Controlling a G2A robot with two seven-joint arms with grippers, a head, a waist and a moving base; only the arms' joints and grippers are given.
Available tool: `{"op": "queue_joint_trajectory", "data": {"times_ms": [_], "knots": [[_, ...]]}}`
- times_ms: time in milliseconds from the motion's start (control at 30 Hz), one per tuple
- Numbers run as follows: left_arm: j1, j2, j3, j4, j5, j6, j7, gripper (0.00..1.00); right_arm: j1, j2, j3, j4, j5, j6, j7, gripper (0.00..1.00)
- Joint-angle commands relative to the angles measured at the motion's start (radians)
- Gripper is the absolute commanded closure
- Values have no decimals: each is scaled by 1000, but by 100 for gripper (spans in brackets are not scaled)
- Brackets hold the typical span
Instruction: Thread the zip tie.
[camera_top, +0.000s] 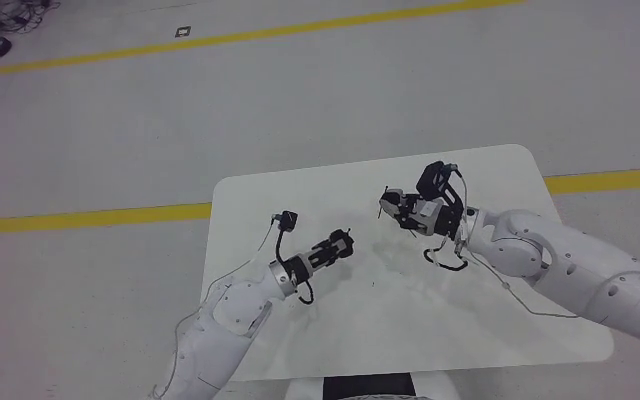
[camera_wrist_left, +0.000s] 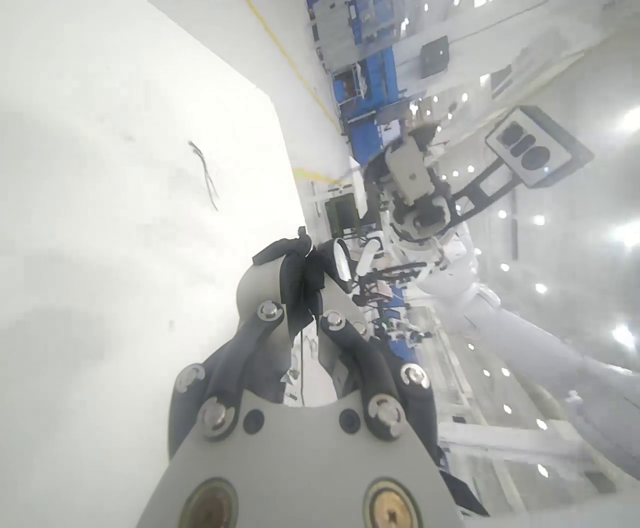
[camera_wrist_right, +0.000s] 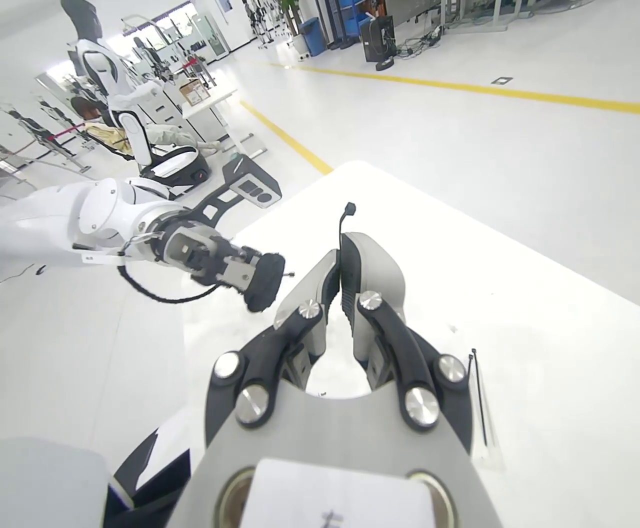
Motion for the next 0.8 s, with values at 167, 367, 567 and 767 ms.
{"op": "queue_joint_trajectory", "data": {"times_ms": [167, 367, 567, 767], "knots": [[0, 0, 0, 0, 0, -2, -3, 100, 0, 0, 0, 0, 0, 0, -1, 100], [4, -6, 18, 15, -151, -22, -28, 100, -54, -6, 32, -14, -58, 0, -106, 100], [-3, -11, 33, 52, -279, -52, -55, 100, -112, -11, 59, -31, -136, 0, -219, 100], [-10, -13, 39, 77, -321, -62, -49, 100, -154, -18, 74, -32, -163, 0, -291, 100]]}}
